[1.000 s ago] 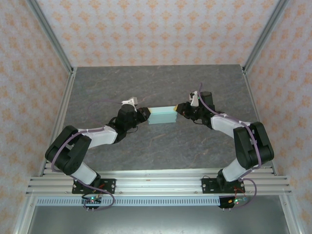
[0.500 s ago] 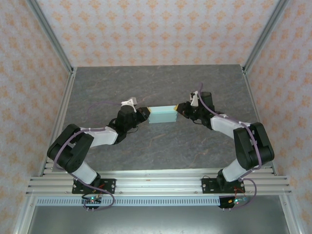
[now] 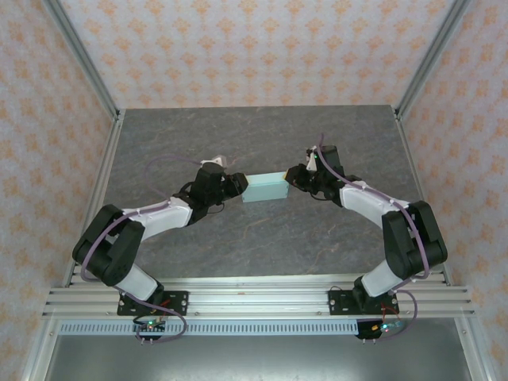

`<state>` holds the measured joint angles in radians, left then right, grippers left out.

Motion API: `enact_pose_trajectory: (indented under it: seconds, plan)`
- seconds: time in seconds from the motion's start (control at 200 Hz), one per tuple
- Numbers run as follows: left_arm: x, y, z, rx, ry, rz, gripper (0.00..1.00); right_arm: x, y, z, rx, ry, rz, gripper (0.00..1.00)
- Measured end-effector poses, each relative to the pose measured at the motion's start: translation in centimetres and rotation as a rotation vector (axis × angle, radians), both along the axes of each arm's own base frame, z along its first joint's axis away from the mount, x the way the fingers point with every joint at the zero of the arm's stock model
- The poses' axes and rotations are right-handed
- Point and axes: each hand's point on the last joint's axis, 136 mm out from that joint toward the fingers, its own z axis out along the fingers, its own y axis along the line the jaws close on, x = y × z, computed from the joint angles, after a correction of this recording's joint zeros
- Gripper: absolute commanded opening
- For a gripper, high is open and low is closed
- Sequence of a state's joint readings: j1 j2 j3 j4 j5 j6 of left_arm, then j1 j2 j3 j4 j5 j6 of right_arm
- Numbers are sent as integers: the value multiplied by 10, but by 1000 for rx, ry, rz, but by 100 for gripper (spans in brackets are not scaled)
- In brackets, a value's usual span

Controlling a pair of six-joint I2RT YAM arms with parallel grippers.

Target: Fold the paper box

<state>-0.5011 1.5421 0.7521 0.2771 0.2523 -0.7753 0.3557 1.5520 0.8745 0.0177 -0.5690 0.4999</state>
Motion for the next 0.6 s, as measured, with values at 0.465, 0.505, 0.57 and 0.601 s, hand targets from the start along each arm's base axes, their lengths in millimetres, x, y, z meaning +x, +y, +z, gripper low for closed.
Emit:
enact_pose_trajectory:
  seconds: [0.465, 0.505, 0.57, 0.601]
  plan:
    - [-12, -2, -2, -70, 27, -19, 34, 0, 1, 1, -20, -14, -12, 15]
    - [-12, -4, -1, -87, 21, -22, 30, 0, 0, 1, -20, -14, -12, 16]
    - [-12, -6, -2, -108, 10, -25, 25, 0, 0, 0, -22, -14, -14, 17]
    - [-12, -6, -2, -113, 1, -26, 23, 0, 0, 0, -23, -14, -14, 17]
